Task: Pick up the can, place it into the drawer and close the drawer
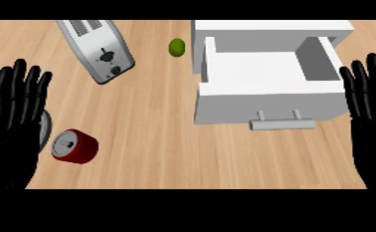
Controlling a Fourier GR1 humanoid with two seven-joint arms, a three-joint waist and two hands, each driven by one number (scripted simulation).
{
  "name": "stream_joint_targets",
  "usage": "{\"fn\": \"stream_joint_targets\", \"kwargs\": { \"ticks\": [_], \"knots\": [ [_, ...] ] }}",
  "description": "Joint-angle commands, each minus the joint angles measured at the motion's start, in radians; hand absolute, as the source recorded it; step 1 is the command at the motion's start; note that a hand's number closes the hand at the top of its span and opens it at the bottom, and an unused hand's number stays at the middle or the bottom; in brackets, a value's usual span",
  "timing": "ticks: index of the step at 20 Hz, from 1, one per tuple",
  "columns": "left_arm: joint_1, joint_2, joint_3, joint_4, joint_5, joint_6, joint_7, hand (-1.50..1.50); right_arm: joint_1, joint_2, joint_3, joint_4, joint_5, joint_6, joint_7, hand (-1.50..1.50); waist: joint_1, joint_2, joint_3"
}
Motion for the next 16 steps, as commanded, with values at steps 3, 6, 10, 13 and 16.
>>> {"fn": "stream_joint_targets", "kwargs": {
  "ticks": [3,6,10,13,16],
  "knots": [
    [0.074,0.083,0.105,-0.037,0.223,-0.166,-0.035,-1.50,0.017,-0.001,-0.021,-0.012,-0.003,0.002,-0.015,-1.50,0.043,0.015,0.045],
    [0.216,0.178,0.225,-0.082,0.417,-0.347,-0.101,-1.50,-0.012,0.037,0.023,0.006,0.020,-0.027,0.003,-1.50,0.066,0.013,0.043],
    [0.258,0.203,0.291,0.063,0.413,-0.235,0.149,-1.50,0.072,0.048,0.000,0.010,0.020,-0.086,0.216,-1.50,0.049,0.016,0.044],
    [0.331,0.230,0.372,0.024,0.523,-0.302,0.179,-1.50,0.088,0.023,-0.047,0.028,-0.014,-0.051,0.175,-1.50,0.047,0.014,0.045],
    [0.274,0.266,0.435,-0.009,0.589,-0.272,0.287,-1.50,0.089,0.056,0.007,0.037,0.047,-0.076,0.182,-1.50,0.042,0.015,0.046]
  ]
}}
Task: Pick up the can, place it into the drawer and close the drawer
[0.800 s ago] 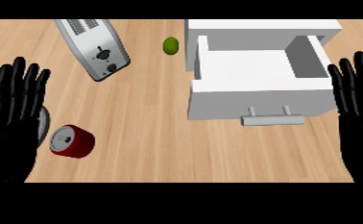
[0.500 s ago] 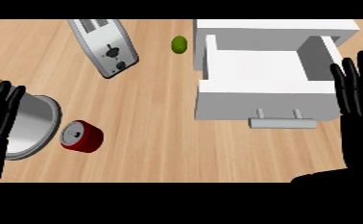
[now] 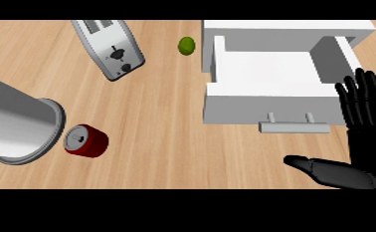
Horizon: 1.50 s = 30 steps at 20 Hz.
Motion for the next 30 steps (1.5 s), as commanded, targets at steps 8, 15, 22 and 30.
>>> {"fn": "stream_joint_targets", "kwargs": {
  "ticks": [8,15,22,30],
  "knots": [
    [-0.100,0.008,0.092,0.109,0.057,-0.082,0.083,-1.50,0.062,-0.029,-0.077,-0.078,-0.072,0.065,0.042,-1.50,-0.012,0.001,0.001],
    [-0.061,-0.138,-0.018,0.177,-0.175,-0.113,-0.043,-1.50,0.053,-0.059,-0.139,-0.079,-0.133,0.103,0.038,-1.50,-0.016,0.000,0.000],
    [-0.063,-0.178,-0.037,0.307,-0.307,-0.140,-0.157,-1.50,0.058,-0.014,-0.092,-0.063,-0.067,0.091,0.006,-1.50,-0.011,0.001,0.001],
    [-0.089,-0.249,-0.088,0.478,-0.508,-0.059,-0.340,-1.50,0.058,-0.044,-0.176,-0.055,-0.114,0.123,0.006,-1.50,-0.011,0.002,0.001]
  ]
}}
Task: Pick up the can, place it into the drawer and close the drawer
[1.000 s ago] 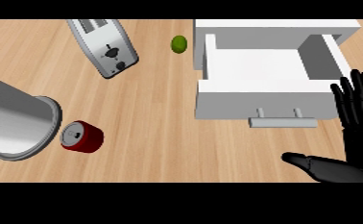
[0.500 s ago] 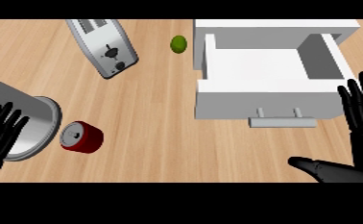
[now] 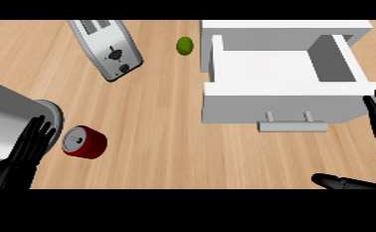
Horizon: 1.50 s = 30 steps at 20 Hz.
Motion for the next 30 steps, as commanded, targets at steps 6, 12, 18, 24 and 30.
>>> {"fn": "stream_joint_targets", "kwargs": {
  "ticks": [6,12,18,24,30],
  "knots": [
    [-0.073,0.036,0.061,0.329,-0.063,0.003,-0.209,-1.50,-0.036,-0.035,-0.081,-0.006,-0.052,0.030,0.048,-1.50,0.001,0.001,0.000],
    [-0.135,0.052,0.063,0.452,-0.084,0.036,-0.266,-1.50,0.042,0.000,-0.096,-0.056,-0.066,0.074,0.034,-1.50,-0.001,0.000,0.000],
    [-0.176,0.043,0.033,0.578,-0.113,0.066,-0.348,-1.50,0.034,0.025,-0.085,-0.083,-0.034,0.064,0.057,-1.50,0.000,0.000,0.000],
    [-0.288,0.063,0.040,0.813,-0.153,0.131,-0.453,-1.50,-0.079,-0.036,-0.119,-0.105,-0.057,0.041,0.173,-1.50,-0.001,0.001,0.000],
    [-0.419,0.166,0.080,1.087,-0.131,0.082,-0.582,-1.50,-0.050,-0.045,-0.153,-0.147,-0.082,0.065,0.201,-1.50,-0.006,0.001,-0.001]
  ]
}}
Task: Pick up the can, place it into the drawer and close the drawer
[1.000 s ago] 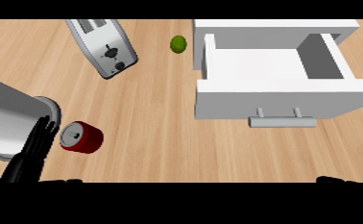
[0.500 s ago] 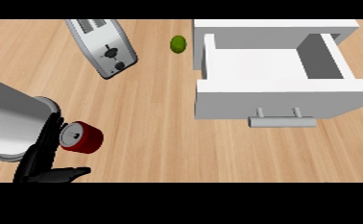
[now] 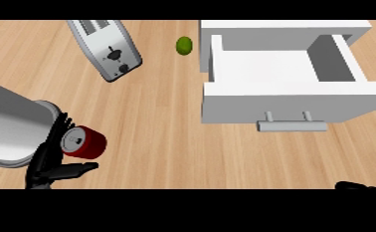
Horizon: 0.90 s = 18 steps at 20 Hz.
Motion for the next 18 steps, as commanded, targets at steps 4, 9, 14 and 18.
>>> {"fn": "stream_joint_targets", "kwargs": {
  "ticks": [4,9,14,18],
  "knots": [
    [-0.143,0.013,-0.025,0.244,-0.031,0.033,-0.133,-1.50,0.055,0.036,-0.005,0.011,0.001,0.038,-0.068,-1.50,-0.004,0.000,0.000],
    [-0.163,0.029,-0.053,0.293,-0.038,-0.035,-0.185,-1.50,0.033,-0.018,-0.091,-0.009,-0.081,0.058,-0.031,-1.50,-0.007,0.000,0.000],
    [-0.217,0.055,-0.072,0.371,-0.040,-0.106,-0.204,1.50,0.008,0.038,0.015,-0.060,0.040,0.002,0.013,-1.50,-0.003,0.001,0.000],
    [-0.267,0.027,-0.085,0.393,-0.032,-0.133,-0.190,1.50,-0.023,0.002,-0.072,0.022,-0.038,0.026,-0.030,-1.50,-0.003,0.000,0.000]
  ]
}}
